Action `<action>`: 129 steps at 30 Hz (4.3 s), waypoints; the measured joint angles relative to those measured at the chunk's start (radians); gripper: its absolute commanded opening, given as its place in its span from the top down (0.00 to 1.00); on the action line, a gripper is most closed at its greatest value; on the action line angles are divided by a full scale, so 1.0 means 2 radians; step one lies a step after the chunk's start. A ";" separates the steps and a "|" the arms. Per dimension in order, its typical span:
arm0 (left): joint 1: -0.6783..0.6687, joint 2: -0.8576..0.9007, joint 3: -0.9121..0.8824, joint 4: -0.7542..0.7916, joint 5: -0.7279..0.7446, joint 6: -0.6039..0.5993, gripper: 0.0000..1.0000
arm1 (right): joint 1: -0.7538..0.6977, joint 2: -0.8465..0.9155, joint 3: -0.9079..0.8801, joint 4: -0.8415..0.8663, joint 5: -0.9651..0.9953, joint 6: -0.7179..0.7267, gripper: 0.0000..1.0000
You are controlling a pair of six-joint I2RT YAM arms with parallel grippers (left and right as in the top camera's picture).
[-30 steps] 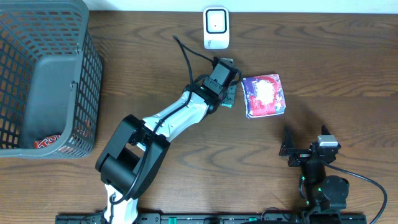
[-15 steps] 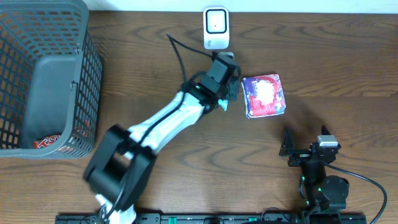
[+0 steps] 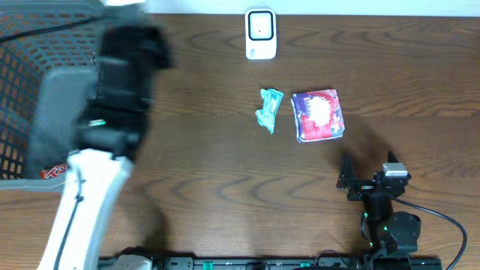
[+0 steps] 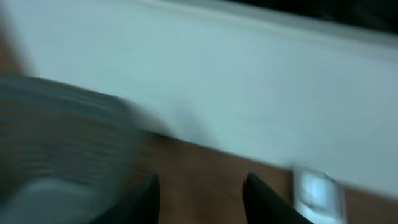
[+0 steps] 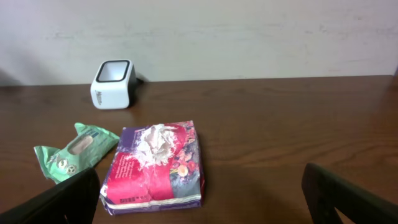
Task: Scan the item barcode
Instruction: 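Reach the left gripper into the basket and grasp the red snack bag, then carry the red snack bag out and drop it beside the tissue box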
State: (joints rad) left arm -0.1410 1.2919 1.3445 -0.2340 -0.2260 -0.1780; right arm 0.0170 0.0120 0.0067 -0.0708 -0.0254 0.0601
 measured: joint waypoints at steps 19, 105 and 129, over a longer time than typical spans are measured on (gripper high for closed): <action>0.330 0.105 0.004 -0.238 0.027 -0.122 0.02 | 0.000 0.000 0.000 0.000 0.000 0.000 0.01; -0.119 0.191 0.085 -0.082 0.333 -0.052 0.92 | 0.000 0.000 0.000 0.000 0.000 0.000 0.01; -0.195 0.341 0.085 -0.035 0.329 -0.045 0.45 | 0.000 0.000 0.000 0.000 0.000 0.000 0.01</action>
State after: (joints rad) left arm -0.5304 1.9739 1.5143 -0.3031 0.4313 -0.2672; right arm 0.0170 0.0120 0.0067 -0.0708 -0.0257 0.0601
